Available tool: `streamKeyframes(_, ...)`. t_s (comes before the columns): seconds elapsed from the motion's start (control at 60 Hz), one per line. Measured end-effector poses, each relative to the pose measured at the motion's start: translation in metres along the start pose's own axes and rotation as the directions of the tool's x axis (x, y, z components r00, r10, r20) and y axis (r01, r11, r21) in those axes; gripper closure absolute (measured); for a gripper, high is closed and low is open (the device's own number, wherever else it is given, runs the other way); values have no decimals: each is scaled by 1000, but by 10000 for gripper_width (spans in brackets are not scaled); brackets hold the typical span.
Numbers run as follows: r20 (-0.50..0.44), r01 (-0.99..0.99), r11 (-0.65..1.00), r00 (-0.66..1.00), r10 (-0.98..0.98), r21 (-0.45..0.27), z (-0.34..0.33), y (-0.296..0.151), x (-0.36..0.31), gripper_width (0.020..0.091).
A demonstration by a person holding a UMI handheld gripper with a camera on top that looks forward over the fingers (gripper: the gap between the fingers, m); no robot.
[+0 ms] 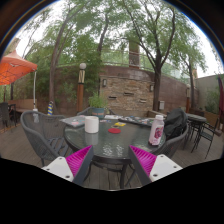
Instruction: Pour water
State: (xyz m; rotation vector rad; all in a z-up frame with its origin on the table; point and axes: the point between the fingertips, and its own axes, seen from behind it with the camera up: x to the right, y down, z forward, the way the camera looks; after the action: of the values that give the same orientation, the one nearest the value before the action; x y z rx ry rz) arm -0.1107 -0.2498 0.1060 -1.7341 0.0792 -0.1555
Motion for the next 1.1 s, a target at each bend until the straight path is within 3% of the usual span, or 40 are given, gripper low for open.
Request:
streamKeyframes(0.317, -83, -10, 998, 996, 16, 69, 32, -8, 77, 278)
streamKeyframes(0.483, -186, 50, 993, 982, -30, 103, 86, -8, 152, 282)
streamKeyframes(0.767, -281, 23, 997, 960, -1, 76, 190, 9, 235, 283)
streamKeyframes(0.933, -268, -10, 993, 963, 41, 117, 233, -5, 251, 286)
streamKeyframes(0.983, -249, -14, 992, 968, 44, 121, 245, -8, 245, 344)
streamKeyframes(1.017, -248, -19, 994, 968, 46, 109, 250, -5, 245, 517)
streamKeyframes(1.033, -247, -23, 995, 968, 46, 96, 252, -3, 245, 553)
streamKeyframes(1.1, -282, -35, 993, 957, 65, 112, 252, -3, 257, 585)
